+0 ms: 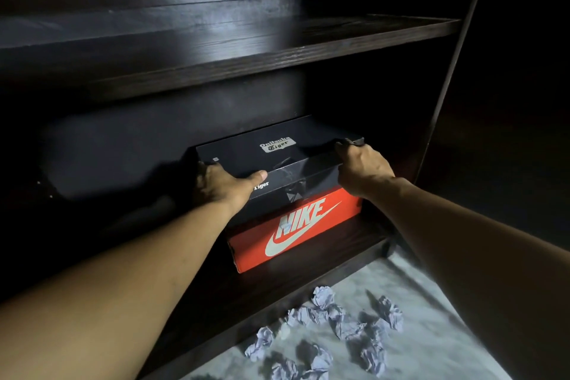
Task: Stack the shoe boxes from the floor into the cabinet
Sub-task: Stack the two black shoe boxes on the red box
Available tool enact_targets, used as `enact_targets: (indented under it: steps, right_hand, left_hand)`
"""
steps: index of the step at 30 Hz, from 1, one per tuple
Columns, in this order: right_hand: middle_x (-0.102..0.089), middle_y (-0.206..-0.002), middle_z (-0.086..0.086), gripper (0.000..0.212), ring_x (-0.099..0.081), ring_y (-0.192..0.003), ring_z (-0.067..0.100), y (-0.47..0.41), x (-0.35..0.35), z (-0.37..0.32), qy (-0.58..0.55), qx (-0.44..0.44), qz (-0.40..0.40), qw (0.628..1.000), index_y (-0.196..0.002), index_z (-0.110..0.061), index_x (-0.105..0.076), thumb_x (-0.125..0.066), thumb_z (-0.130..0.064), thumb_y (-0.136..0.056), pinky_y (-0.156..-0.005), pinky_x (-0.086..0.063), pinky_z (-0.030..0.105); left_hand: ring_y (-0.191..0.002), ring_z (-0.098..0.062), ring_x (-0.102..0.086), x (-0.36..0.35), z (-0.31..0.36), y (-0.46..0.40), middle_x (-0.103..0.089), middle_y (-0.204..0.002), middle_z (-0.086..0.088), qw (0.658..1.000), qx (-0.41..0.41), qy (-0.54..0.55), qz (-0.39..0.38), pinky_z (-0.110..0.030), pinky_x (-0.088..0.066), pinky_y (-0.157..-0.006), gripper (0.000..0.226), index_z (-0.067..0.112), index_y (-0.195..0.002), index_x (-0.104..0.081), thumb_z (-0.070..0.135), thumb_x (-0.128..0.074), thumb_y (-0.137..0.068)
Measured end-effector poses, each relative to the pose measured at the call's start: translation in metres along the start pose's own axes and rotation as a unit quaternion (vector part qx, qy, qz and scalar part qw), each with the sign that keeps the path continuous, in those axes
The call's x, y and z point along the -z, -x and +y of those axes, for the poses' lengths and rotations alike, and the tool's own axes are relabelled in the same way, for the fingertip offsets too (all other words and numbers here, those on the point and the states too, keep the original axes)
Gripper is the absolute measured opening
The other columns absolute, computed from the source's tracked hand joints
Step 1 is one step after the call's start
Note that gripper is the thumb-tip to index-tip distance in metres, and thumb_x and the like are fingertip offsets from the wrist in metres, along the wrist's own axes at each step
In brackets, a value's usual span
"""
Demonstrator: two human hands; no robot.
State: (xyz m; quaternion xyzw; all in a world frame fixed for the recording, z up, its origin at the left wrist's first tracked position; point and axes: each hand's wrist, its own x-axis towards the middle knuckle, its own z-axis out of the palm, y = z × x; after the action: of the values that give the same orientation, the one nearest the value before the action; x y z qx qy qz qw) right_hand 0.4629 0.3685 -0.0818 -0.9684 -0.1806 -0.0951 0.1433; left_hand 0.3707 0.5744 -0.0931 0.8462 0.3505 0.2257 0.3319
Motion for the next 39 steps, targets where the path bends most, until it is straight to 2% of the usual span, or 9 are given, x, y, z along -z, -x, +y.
enact_targets:
  steps: [7,13,16,18,20,23,27,35,39]
  right_hand:
    - [-0.062,-0.119,0.013,0.055,-0.062,-0.101,0.032,0.006,0.001,0.0,-0.002,-0.006,-0.024,1.0,-0.14,-0.022,-0.044,-0.054,-0.008,-0.088,-0.071,-0.047,0.03]
    - [-0.062,-0.125,0.01,0.049,-0.06,-0.112,0.031,0.036,0.039,0.017,-0.034,-0.016,-0.046,0.998,-0.134,-0.023,-0.054,-0.057,-0.022,-0.085,-0.085,-0.05,0.032]
    - [-0.062,-0.128,0.009,0.056,-0.06,-0.116,0.028,0.072,0.081,0.038,-0.049,-0.024,-0.057,0.997,-0.137,-0.028,-0.052,-0.062,-0.031,-0.082,-0.092,-0.051,0.032]
    - [-0.064,-0.125,0.007,0.055,-0.06,-0.114,0.025,0.106,0.111,0.057,-0.049,-0.036,-0.072,0.996,-0.132,-0.027,-0.057,-0.066,-0.037,-0.079,-0.093,-0.051,0.032]
    - [-0.069,-0.117,0.006,0.044,-0.062,-0.11,0.024,0.146,0.14,0.076,-0.049,-0.045,-0.086,0.994,-0.121,-0.023,-0.065,-0.068,-0.036,-0.079,-0.092,-0.052,0.034]
    - [-0.071,-0.111,0.005,0.041,-0.065,-0.106,0.021,0.211,0.182,0.105,-0.047,-0.087,-0.118,0.988,-0.117,-0.017,-0.068,-0.073,-0.032,-0.078,-0.093,-0.052,0.035]
    - [-0.07,-0.116,0.004,0.043,-0.064,-0.107,0.022,0.312,0.236,0.152,-0.021,-0.173,-0.131,0.976,-0.121,-0.016,-0.066,-0.073,-0.032,-0.081,-0.094,-0.051,0.036]
    - [-0.068,-0.117,0.002,0.041,-0.065,-0.103,0.022,0.549,0.318,0.203,0.011,-0.378,-0.097,0.921,-0.12,-0.016,-0.067,-0.072,-0.035,-0.085,-0.088,-0.053,0.033]
    - [-0.07,-0.114,0.005,0.048,-0.067,-0.098,0.024,0.669,0.343,0.208,-0.032,-0.506,-0.06,0.86,-0.125,-0.016,-0.063,-0.075,-0.032,-0.082,-0.086,-0.057,0.039]
  left_hand:
    - [-0.145,-0.035,-0.02,-0.006,-0.003,0.006,-0.019,-0.158,-0.018,0.999,-0.009,-0.033,0.025,-0.045,-0.023,-0.117,0.1,0.003,-0.145,-0.036,0.057,-0.075,-0.07]
    - [-0.149,-0.032,0.0,-0.017,0.017,0.046,-0.014,-0.161,-0.014,0.958,-0.207,-0.183,0.073,-0.052,0.005,-0.117,0.088,0.01,-0.145,-0.037,0.061,-0.061,-0.078]
    - [-0.139,-0.033,-0.033,-0.028,0.055,0.084,-0.047,-0.145,-0.016,0.967,-0.24,-0.073,-0.042,-0.05,-0.017,-0.118,0.068,0.008,-0.129,-0.057,0.055,-0.066,-0.08]
    - [-0.111,-0.034,-0.056,-0.03,0.081,0.117,-0.066,-0.106,-0.01,0.955,-0.236,0.005,-0.177,-0.039,-0.045,-0.086,0.046,0.015,-0.101,-0.066,0.053,-0.071,-0.077]
    - [-0.093,-0.025,-0.06,-0.03,0.106,0.151,-0.063,-0.091,0.001,0.916,-0.244,-0.01,-0.318,-0.032,-0.045,-0.071,0.036,0.025,-0.089,-0.061,0.053,-0.076,-0.072]
    - [-0.101,-0.02,-0.061,-0.027,0.143,0.204,-0.065,-0.112,-0.001,0.836,-0.283,-0.11,-0.456,-0.036,-0.049,-0.092,0.065,0.018,-0.113,-0.064,0.058,-0.079,-0.063]
    - [-0.11,-0.019,-0.058,-0.019,0.197,0.293,-0.062,-0.119,0.001,0.743,-0.36,-0.175,-0.537,-0.037,-0.047,-0.099,0.078,0.018,-0.121,-0.064,0.061,-0.081,-0.059]
    - [-0.072,-0.002,-0.061,0.0,0.266,0.502,-0.07,-0.082,0.012,0.562,-0.515,-0.137,-0.633,-0.016,-0.044,-0.058,0.036,0.019,-0.086,-0.074,0.05,-0.078,-0.07]
    - [-0.093,-0.013,-0.063,0.016,0.273,0.614,-0.067,-0.112,0.001,0.48,-0.561,-0.141,-0.66,-0.031,-0.053,-0.08,0.063,0.014,-0.117,-0.068,0.051,-0.08,-0.068]
